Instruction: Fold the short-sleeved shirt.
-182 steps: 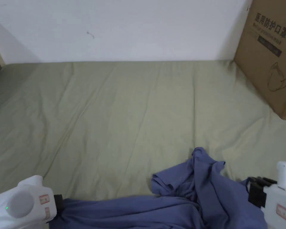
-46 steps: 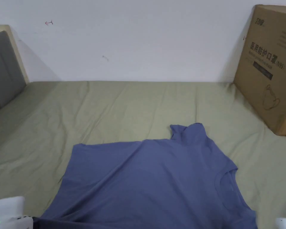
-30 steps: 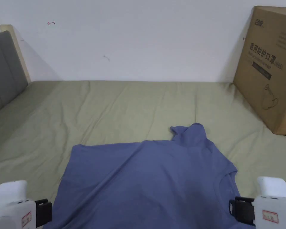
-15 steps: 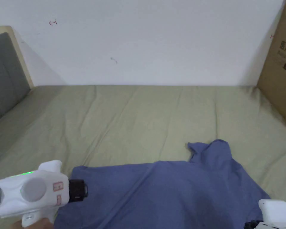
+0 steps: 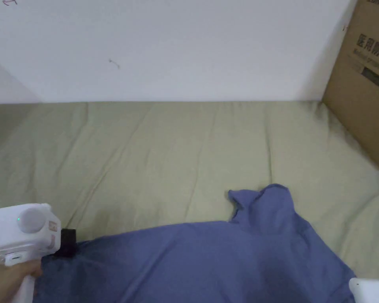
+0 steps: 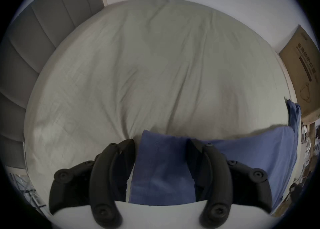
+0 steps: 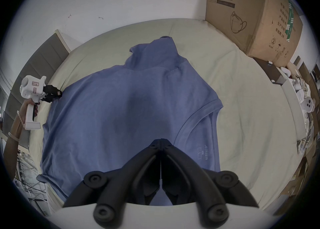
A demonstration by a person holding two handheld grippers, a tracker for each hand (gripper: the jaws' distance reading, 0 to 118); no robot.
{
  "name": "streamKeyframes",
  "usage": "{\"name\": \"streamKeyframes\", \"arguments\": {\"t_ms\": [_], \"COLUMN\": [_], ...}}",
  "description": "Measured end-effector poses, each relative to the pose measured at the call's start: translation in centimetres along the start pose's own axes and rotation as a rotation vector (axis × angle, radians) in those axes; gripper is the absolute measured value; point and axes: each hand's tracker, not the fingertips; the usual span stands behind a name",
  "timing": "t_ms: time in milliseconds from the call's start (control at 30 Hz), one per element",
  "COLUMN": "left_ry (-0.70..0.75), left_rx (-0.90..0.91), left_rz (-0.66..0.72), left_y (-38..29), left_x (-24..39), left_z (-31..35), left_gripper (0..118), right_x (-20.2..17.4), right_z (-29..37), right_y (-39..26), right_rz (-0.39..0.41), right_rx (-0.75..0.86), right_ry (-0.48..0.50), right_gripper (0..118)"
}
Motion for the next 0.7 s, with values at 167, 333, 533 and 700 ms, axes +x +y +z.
{"name": "streamKeyframes", "arguments": {"t_ms": [167, 333, 533, 700], "left_ry": [0.065, 0.033, -0.013, -0.022], "left_rx": [0.017, 0.044, 0.086, 0.105], "left_rz": [-0.094, -0.083, -0.077, -0.083], "left_y": [-0.2, -0.3, 0.1, 0.6], "left_x": [1.4, 0.5, -0.3, -0.4], "left_z": [1.1, 3.2, 6.3, 6.7], "left_gripper": [2, 2, 2, 2], "right_x": [0.3, 2.3, 4.7, 4.8], "right_z": [-0.5, -2.4, -10.5, -17.1], "right_y": [2.3, 9.4, 17.7, 17.9], "right_rz": [-0.017, 0.024, -0.047, 0.054], "right_rx": [0.0, 0.055, -0.079, -0.234], "right_ry": [0.026, 0.168, 0.049, 0.0], "right_gripper": [0, 38, 102, 97]}}
